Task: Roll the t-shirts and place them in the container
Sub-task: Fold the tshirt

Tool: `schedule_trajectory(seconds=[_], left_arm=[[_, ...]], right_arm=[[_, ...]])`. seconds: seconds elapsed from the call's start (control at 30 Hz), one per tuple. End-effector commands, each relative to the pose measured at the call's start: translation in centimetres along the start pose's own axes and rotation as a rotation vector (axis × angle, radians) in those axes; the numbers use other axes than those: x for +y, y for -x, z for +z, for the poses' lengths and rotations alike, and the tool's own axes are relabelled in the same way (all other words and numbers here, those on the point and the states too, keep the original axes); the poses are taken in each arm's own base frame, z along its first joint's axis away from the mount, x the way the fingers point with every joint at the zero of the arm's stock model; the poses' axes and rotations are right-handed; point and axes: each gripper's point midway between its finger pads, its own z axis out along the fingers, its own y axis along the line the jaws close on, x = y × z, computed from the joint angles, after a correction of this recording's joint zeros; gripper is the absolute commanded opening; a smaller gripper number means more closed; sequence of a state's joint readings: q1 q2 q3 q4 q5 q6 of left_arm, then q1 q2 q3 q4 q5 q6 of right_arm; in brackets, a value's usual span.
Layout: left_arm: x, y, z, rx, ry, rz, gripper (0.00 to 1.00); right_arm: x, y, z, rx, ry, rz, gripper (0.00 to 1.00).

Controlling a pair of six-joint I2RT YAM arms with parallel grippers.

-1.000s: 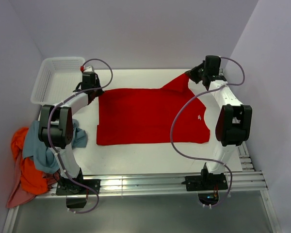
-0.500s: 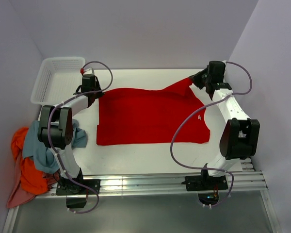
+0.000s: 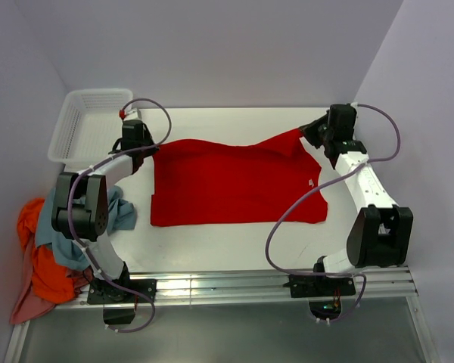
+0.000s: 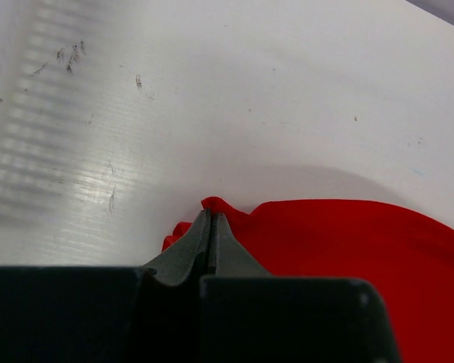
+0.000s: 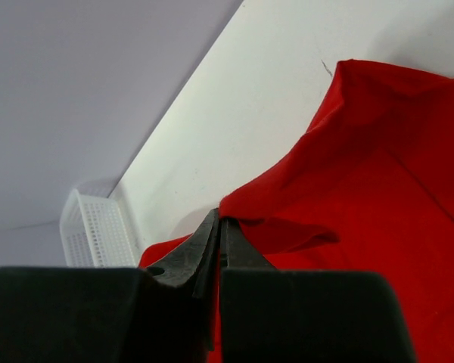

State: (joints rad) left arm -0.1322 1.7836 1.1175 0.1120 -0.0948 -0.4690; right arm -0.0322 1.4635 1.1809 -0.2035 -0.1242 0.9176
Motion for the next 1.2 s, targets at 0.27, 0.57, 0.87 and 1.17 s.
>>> schedule_trajectory(seconds=[0.27, 0.57, 0.87, 1.17], left_arm=[[-1.6, 1.9, -2.5, -0.079, -0.093, -0.027, 0.0], [-1.5, 0.9, -3.4, -0.074, -0.11, -0.038, 0.0], [-1.6, 0.8, -4.4, -0.081, -0.109, -0.046, 0.0], [-1.4, -1.0, -4.9, -0.052, -0.129, -0.078, 0.0]], right_arm=[[-0.7, 0.4, -3.6, -0.073, 0.001, -0.039, 0.0], [-1.9, -0.1, -4.9, -0.083, -0.017, -0.058, 0.0], [-1.9, -0.2, -6.4, -0.094, -0.011, -0.08, 0.0], [-3.6, -1.9, -6.8, -0.056, -0.028, -0.079, 0.0]])
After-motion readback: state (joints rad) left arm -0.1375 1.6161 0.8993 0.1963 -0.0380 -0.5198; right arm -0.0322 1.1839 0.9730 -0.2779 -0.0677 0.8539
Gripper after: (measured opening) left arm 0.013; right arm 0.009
